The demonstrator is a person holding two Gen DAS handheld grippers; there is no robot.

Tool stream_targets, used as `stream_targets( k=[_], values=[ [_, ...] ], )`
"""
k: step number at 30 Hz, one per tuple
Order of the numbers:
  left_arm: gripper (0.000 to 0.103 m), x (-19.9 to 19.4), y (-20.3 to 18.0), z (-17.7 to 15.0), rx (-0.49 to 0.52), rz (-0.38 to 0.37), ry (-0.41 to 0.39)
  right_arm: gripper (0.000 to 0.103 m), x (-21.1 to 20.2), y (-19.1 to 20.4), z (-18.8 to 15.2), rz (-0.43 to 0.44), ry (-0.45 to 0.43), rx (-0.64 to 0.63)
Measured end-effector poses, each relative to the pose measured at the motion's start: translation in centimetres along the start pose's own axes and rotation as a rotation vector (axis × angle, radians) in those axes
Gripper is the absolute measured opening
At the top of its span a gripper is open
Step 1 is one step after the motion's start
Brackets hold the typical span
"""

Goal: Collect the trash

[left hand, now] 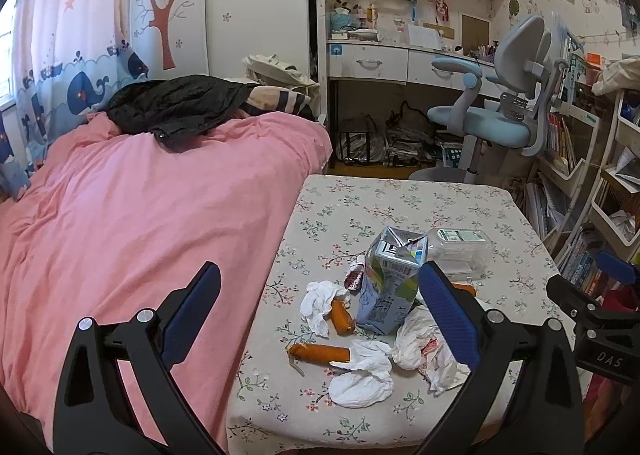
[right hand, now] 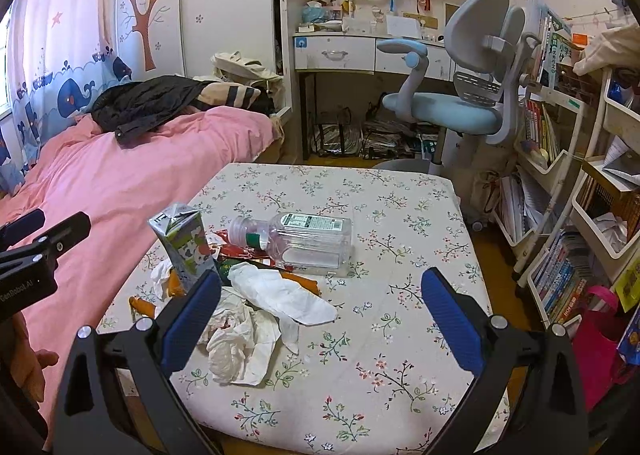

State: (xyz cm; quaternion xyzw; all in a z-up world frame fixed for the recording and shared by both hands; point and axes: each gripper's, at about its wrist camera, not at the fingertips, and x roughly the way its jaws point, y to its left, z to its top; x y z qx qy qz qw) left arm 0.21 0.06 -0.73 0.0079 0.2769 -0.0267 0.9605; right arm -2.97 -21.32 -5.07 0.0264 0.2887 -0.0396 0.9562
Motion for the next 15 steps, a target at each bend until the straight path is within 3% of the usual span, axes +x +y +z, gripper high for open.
stream_targets(
  k=[9, 15],
  values=[
    [0.096, 0.5, 0.0, -0.2, 0.006, 0.002, 0.039, 0.097, 0.1, 0.0, 0.0, 0.002, 0.005, -0.001],
    [0.096, 1.6, 0.3, -0.5, 0.082, 0.064, 0.09, 0.097, 0.7, -0.5, 0.0, 0.009, 0.026, 0.008]
  ],
)
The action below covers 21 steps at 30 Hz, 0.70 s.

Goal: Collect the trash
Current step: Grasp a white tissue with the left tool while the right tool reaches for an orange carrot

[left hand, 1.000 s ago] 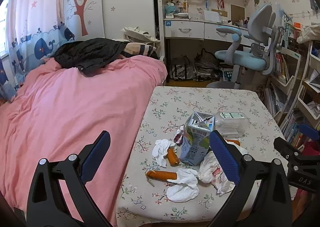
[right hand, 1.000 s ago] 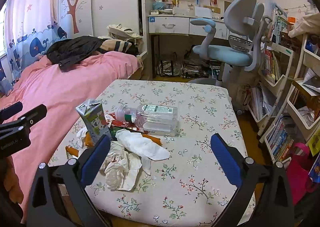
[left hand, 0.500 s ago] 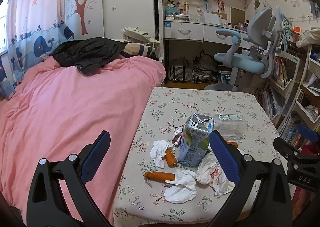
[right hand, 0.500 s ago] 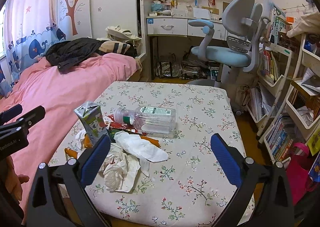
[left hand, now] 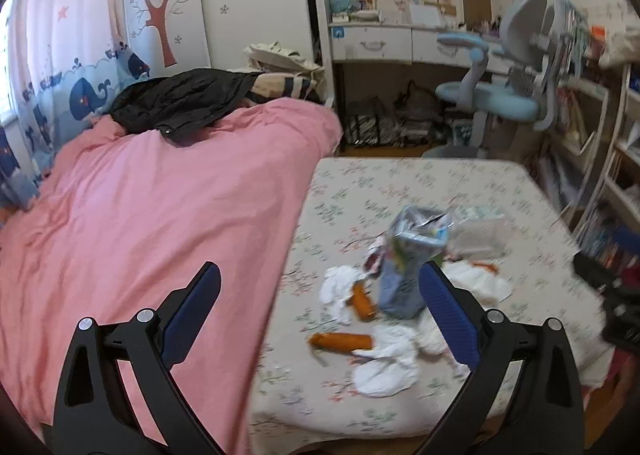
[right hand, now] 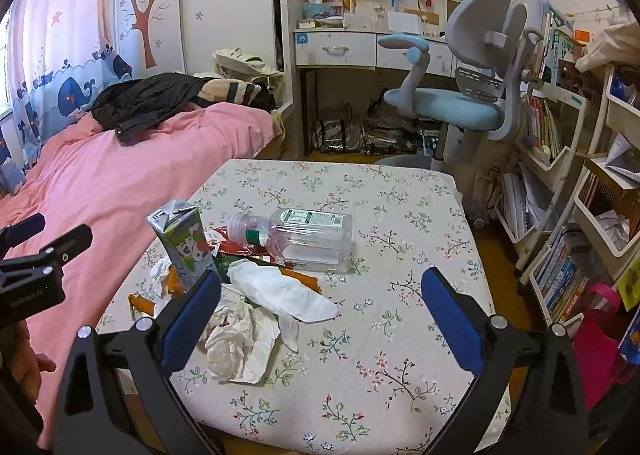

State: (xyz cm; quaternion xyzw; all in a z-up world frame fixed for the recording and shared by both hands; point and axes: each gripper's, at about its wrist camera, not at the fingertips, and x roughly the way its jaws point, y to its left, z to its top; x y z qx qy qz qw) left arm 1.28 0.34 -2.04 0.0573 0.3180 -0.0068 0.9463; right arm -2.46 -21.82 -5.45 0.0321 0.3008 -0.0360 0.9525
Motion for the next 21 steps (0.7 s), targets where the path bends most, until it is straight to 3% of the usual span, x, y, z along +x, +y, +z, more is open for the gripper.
stream_targets(
  k=[4, 6, 12, 15, 21],
  values=[
    [0.096, 1.7, 1.6, -0.6, -0.007, -0.018, 0.088, 0.097, 0.6, -0.3, -0.1, 0.008, 0.025, 0.005],
    [0.096, 2.6, 2.1, -1.1, -0.031, -0.034, 0.079, 0.097, 0.8, -0.3, -0.1, 0.02, 0.04, 0.007],
    [0.095, 4.8, 1.3, -3.0, -0.019, -0.159, 0.198, 0.097, 2.0, -0.5, -0.6, 0.042, 0.107, 0.009],
    [0.089, 5.7, -0.8, -4.3, 0.017, -0.234, 0.291, 0.097, 2.2, -1.1, -0.6, 0.037, 0.122, 0.023],
    [0.078, 7.7, -3.9, -5.8, 0.087, -0.2, 0.386, 0.097, 3.6, -2.8, -0.7, 0.039, 0.185, 0.063]
  ],
)
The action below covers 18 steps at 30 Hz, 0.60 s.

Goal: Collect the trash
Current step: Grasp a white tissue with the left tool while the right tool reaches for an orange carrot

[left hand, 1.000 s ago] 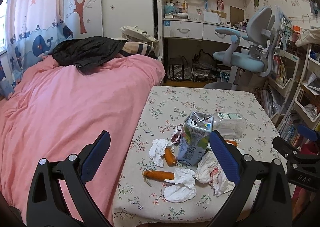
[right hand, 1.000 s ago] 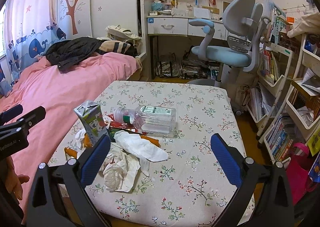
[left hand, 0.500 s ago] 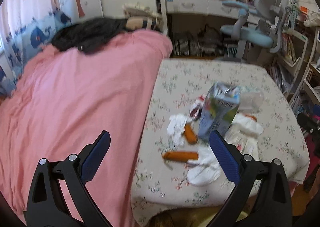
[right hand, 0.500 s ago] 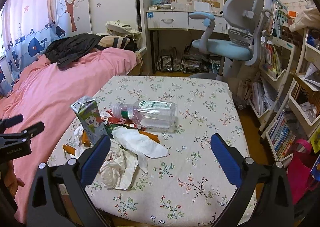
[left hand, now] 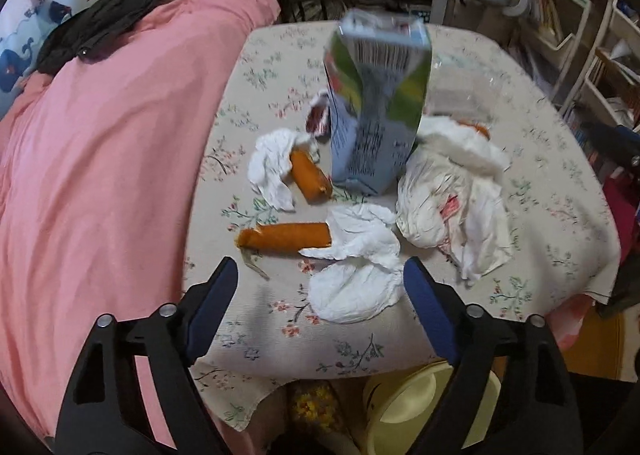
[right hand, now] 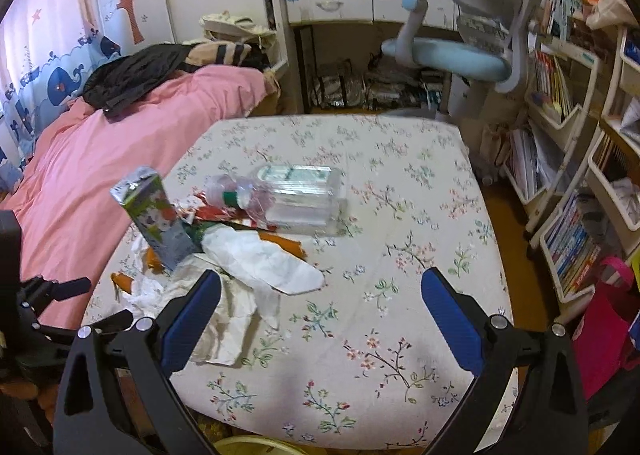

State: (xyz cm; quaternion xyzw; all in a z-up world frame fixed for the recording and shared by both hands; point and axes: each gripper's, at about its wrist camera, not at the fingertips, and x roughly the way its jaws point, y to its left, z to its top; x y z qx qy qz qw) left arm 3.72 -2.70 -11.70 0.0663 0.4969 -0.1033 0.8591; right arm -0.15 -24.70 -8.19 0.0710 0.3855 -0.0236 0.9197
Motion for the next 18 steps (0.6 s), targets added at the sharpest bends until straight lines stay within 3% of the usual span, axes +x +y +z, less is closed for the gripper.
stream_targets(
  k=[7, 9, 11, 12, 15, 18],
  values=[
    [0.068, 2.2, -0.4, -0.2, 0.001, 0.054, 0.036, 0.097, 0.6, -0.4, 0.1, 0.017, 0.026, 0.027],
    [0.057, 2.8, -0.6, -0.1, 0.012, 0.052, 0.046, 0.097, 0.9, -0.3, 0.2, 0.022, 0.033, 0.017],
    [0.021, 3.3, -0.9, -0.2, 0.018, 0.009, 0.064, 0.097, 1.0, 0.1, 0.1, 0.024, 0.037, 0.003],
    [0.011, 3.3, -0.8, -0.2, 0.017, -0.017, 0.072, 0.097, 1.0, 0.2, 0.1, 0.027, 0.038, -0.004],
    [0.006, 1.8, -0.6, 0.1, 0.02, -0.058, 0.042, 0.097, 0.9, 0.4, 0.1, 0.043, 0.04, -0.011],
    [0.005, -1.7, 1.5, 1.0, -0.044, -0.092, -0.049, 0.097, 0.9, 0.9, 0.0, 0.073, 0.037, -0.032]
  ],
)
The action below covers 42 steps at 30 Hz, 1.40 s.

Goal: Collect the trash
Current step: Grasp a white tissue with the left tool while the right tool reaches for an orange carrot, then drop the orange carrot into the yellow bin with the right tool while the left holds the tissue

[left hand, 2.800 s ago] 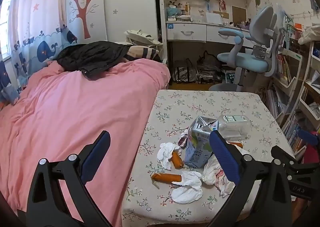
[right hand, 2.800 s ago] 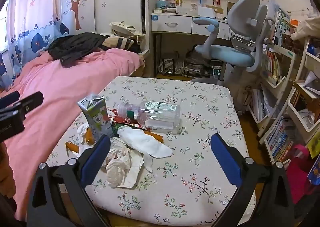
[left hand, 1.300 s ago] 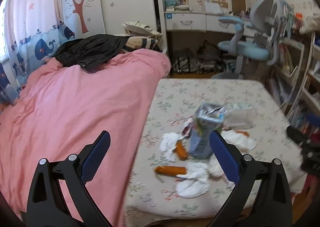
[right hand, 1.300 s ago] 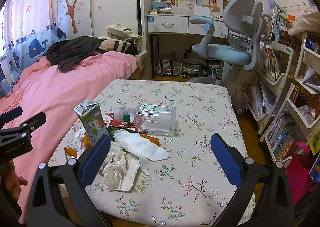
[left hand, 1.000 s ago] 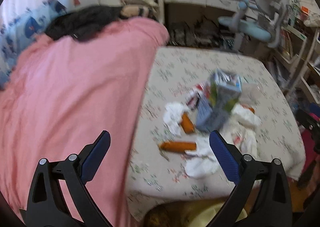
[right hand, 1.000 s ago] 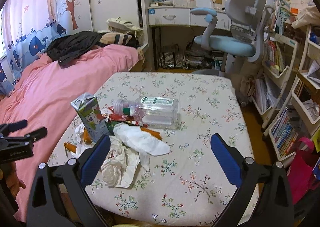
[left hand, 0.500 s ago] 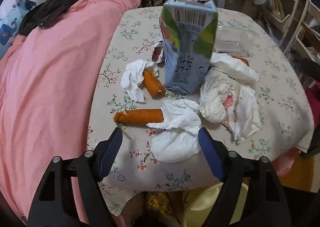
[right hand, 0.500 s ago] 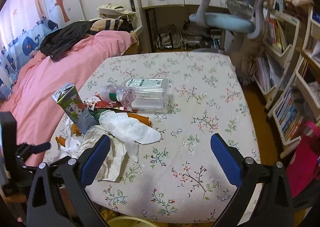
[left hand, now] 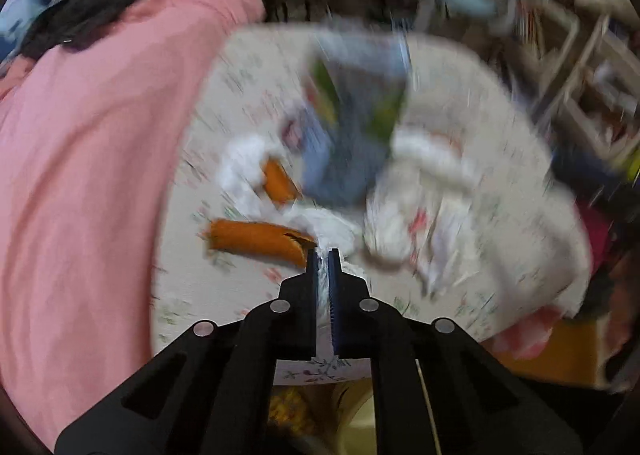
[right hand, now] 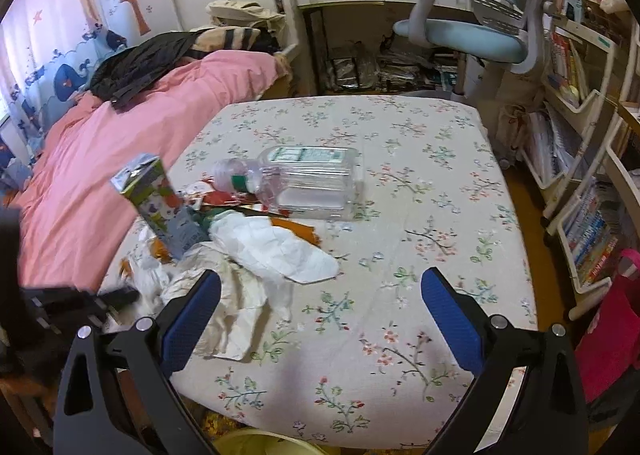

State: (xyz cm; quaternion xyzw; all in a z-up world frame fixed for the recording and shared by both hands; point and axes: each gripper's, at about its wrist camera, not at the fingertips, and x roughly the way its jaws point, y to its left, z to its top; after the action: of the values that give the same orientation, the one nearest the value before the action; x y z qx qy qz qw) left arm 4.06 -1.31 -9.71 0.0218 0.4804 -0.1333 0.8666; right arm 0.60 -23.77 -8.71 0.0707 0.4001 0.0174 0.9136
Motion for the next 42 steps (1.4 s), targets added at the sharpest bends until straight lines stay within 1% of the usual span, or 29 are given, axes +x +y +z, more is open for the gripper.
stream_targets(
  k=[1, 3, 4, 6, 7, 9, 11, 13, 15, 16, 17, 19, 22, 23, 27, 30, 33, 34, 35, 38, 42],
  values=[
    [0.005, -1.6, 1.0, 0.4, -0.036, -0.01, -0.047, 0.097, 0.0, 0.5, 0.0, 0.018, -0.002, -0.019],
    [0.005, -3.9, 2.6, 0.6, -0.094, -0.013, -0.116, 0.097, -0.1, 1.6, -0.2, 0.054, -0.01, -0.057],
    [0.005, -5.2, 3.7, 0.7, -0.138, -0.002, -0.164, 0.097, 0.0, 2.7, -0.3, 0.08, -0.013, -0.094],
    [0.005, -6.3, 5.1, 0.9, -0.192, 0.018, -0.216, 0.097, 0.3, 4.8, -0.5, 0.118, -0.005, -0.158],
    [0.005, -7.1, 5.9, 0.9, -0.232, 0.028, -0.257, 0.097, 0.6, 6.1, -0.7, 0.141, 0.0, -0.197],
    [0.005, -8.0, 6.5, 1.0, -0.266, 0.043, -0.301, 0.097, 1.4, 9.2, -1.2, 0.199, 0.019, -0.291],
    [0.005, -8.8, 6.9, 1.0, -0.279, 0.076, -0.354, 0.097, 2.4, 12.1, -1.9, 0.226, 0.032, -0.381],
    [0.005, -10.0, 7.0, 1.0, -0.287, 0.114, -0.402, 0.096, 3.2, 14.5, -2.2, 0.26, 0.024, -0.442],
    [0.005, -10.9, 7.2, 0.8, -0.305, 0.131, -0.429, 0.093, 3.9, 16.0, -2.4, 0.265, 0.022, -0.479],
    [0.005, -11.2, 7.6, 0.8, -0.329, 0.124, -0.441, 0.089, 4.2, 16.5, -2.4, 0.262, 0.019, -0.491],
    [0.005, -11.5, 8.0, 0.9, -0.347, 0.112, -0.445, 0.084, 4.9, 17.0, -2.2, 0.263, 0.021, -0.5],
    [0.005, -11.8, 8.9, 0.7, -0.388, 0.09, -0.447, 0.079, 6.1, 17.2, -1.7, 0.278, 0.038, -0.487],
    [0.005, -11.6, 9.9, 0.3, -0.409, 0.071, -0.441, 0.066, 8.5, 17.6, -1.4, 0.27, 0.087, -0.476],
    [0.005, -11.6, 10.1, 0.3, -0.41, 0.071, -0.44, 0.063, 8.7, 17.7, -1.3, 0.267, 0.095, -0.473],
    [0.005, -11.4, 10.1, 0.7, -0.398, 0.067, -0.438, 0.055, 9.9, 17.5, -1.3, 0.258, 0.133, -0.456],
    [0.005, -11.3, 9.9, 1.1, -0.384, 0.067, -0.434, 0.045, 10.9, 17.6, -1.8, 0.243, 0.187, -0.469],
    [0.005, -11.1, 9.8, 1.3, -0.377, 0.066, -0.43, 0.036, 10.6, 17.3, -1.8, 0.252, 0.192, -0.46],
    [0.005, -11.1, 9.8, 1.3, -0.377, 0.066, -0.43, 0.029, 10.5, 17.2, -1.8, 0.247, 0.192, -0.46],
    [0.005, -11.1, 9.7, 1.4, -0.376, 0.067, -0.43, 0.026, 10.4, 17.0, -1.8, 0.248, 0.192, -0.455],
    [0.005, -11.1, 9.6, 1.2, -0.37, 0.074, -0.431, 0.02, 9.8, 16.7, -1.7, 0.271, 0.189, -0.432],
    [0.005, -11.1, 9.3, 1.1, -0.364, 0.077, -0.43, 0.02, 7.5, 16.3, -1.7, 0.332, 0.17, -0.403]
  ],
)
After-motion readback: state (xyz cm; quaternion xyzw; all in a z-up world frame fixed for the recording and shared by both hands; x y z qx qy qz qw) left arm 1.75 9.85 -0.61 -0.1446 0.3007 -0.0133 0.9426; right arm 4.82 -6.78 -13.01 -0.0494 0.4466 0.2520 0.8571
